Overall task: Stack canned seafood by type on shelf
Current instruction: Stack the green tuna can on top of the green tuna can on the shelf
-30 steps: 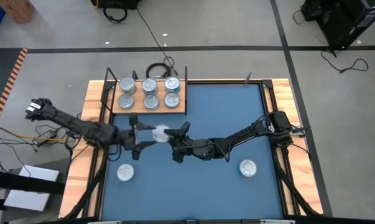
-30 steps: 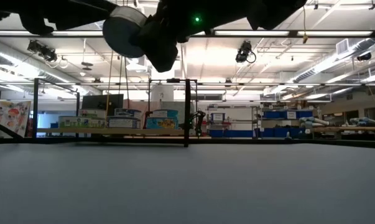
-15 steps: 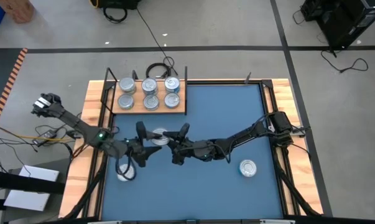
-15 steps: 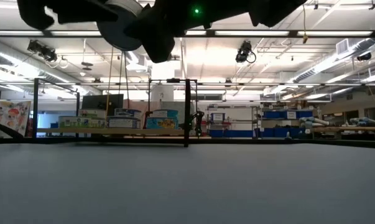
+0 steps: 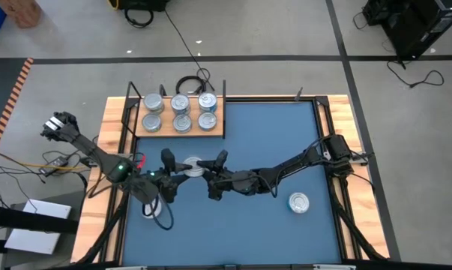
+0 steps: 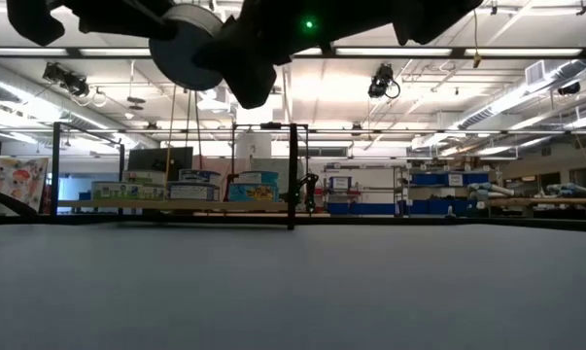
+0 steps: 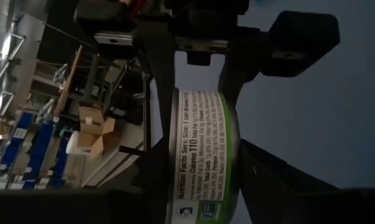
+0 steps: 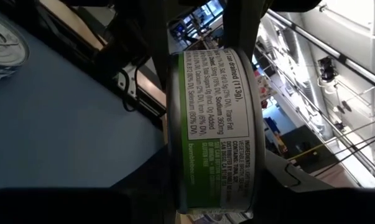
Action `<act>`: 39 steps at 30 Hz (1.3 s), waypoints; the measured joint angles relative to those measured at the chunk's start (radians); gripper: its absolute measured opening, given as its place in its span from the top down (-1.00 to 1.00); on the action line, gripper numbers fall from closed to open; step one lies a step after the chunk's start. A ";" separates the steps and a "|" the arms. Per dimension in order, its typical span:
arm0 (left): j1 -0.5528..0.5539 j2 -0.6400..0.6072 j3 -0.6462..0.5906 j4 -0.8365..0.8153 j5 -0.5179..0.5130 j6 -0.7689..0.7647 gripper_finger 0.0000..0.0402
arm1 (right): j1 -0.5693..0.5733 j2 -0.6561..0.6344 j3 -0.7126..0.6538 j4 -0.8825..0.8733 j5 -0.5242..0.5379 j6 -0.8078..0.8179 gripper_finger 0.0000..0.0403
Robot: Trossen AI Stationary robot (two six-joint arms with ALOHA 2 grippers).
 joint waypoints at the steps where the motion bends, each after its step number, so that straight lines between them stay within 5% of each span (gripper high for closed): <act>1: 0.000 0.004 0.000 0.002 -0.011 -0.002 0.18 | 0.000 0.000 0.000 -0.005 0.000 0.005 0.29; 8: 0.000 0.005 0.003 -0.007 -0.019 -0.016 0.19 | 0.000 0.000 0.000 -0.012 -0.004 0.024 0.28; 14: 0.000 0.007 0.077 -0.118 -0.019 -0.131 0.25 | 0.006 -0.002 0.003 0.026 0.020 0.035 0.07; 24: 0.005 0.006 0.175 -0.607 -0.150 -0.536 0.26 | 0.042 -0.004 0.004 0.042 0.218 0.067 -0.20; 33: 0.118 0.078 0.175 -1.103 -0.169 -0.950 0.26 | 0.035 -0.003 0.003 -0.130 0.182 0.331 -0.12; 39: 0.245 0.102 0.116 -1.225 -0.180 -1.037 0.26 | 0.032 -0.003 0.003 -0.143 0.167 0.376 -0.05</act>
